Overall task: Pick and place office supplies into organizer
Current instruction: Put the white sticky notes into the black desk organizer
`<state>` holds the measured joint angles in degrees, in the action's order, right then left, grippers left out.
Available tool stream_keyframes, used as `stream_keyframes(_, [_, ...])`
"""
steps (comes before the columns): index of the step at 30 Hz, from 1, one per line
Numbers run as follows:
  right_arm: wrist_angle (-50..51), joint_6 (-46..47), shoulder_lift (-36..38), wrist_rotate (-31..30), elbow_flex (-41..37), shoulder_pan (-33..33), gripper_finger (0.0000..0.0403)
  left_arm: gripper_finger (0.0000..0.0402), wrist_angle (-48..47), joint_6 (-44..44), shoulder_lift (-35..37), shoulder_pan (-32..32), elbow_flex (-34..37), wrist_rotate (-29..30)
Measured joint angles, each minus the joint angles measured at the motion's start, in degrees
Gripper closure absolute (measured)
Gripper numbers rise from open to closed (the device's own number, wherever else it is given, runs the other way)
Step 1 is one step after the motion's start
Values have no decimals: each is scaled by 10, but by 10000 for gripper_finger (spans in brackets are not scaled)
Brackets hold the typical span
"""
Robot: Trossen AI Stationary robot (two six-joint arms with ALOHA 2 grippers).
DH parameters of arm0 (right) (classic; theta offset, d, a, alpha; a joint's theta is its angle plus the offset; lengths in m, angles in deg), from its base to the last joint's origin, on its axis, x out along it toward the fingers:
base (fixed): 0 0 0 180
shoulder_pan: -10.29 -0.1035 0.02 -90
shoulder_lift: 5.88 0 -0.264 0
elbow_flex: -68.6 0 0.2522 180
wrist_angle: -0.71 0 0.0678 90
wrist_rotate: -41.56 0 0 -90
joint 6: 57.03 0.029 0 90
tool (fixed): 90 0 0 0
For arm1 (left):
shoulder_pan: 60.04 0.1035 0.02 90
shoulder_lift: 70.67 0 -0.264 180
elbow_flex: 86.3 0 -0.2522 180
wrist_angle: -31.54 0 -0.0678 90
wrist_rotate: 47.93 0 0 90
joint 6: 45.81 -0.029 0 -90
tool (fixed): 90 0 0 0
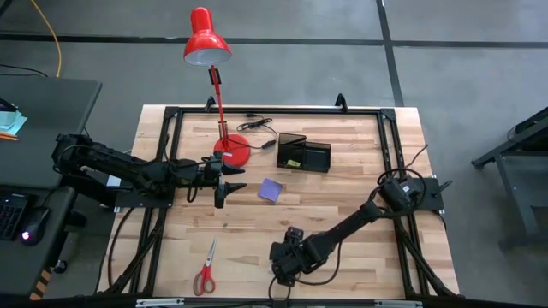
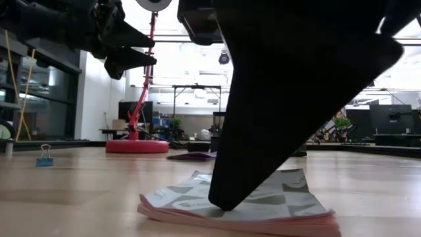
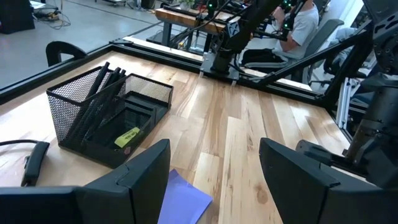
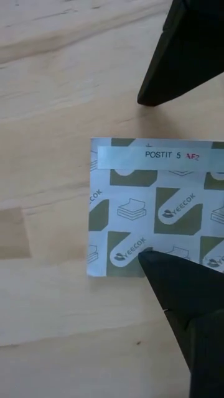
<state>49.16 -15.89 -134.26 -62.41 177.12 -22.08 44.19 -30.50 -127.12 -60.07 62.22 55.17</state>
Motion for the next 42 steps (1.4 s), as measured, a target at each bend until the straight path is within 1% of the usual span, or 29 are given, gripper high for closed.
stream_keyframes(9, [-11, -2, 0, -7, 0, -2, 6, 169, 0, 0, 0, 0, 0, 0])
stream_keyframes(12, [1, -7, 0, -34, 3, -7, 6, 169, 0, 0, 0, 0, 0, 0])
stream_keyframes(14, [34, -4, -1, -58, 19, -11, 6, 169, 0, 0, 0, 0, 0, 0])
stream_keyframes(16, [46, 7, -1, -74, 33, -15, 6, 169, 0, 0, 0, 0, 0, 0])
stream_keyframes(20, [69, 17, -1, -71, 53, -16, 6, 169, 0, 0, 0, 0, 0, 0])
stream_keyframes(24, [65, 43, -1, -56, 52, -16, 6, 169, 0, 0, 0, 0, 0, 0])
stream_keyframes(27, [43, 49, -5, -44, 52, -17, 6, 169, 0, 0, 0, 0, 0, 0])
stream_keyframes(30, [27, 36, -17, -46, 52, -25, 6, 169, 0, 0, 0, 0, 0, 0])
stream_keyframes(34, [42, 28, -38, -57, 65, -32, 6, 169, 0, 0, 0, 0, 0, 0])
stream_keyframes(42, [63, 23, -41, -83, 73, -30, 6, 169, -1, 0, 0, 0, 0, 0])
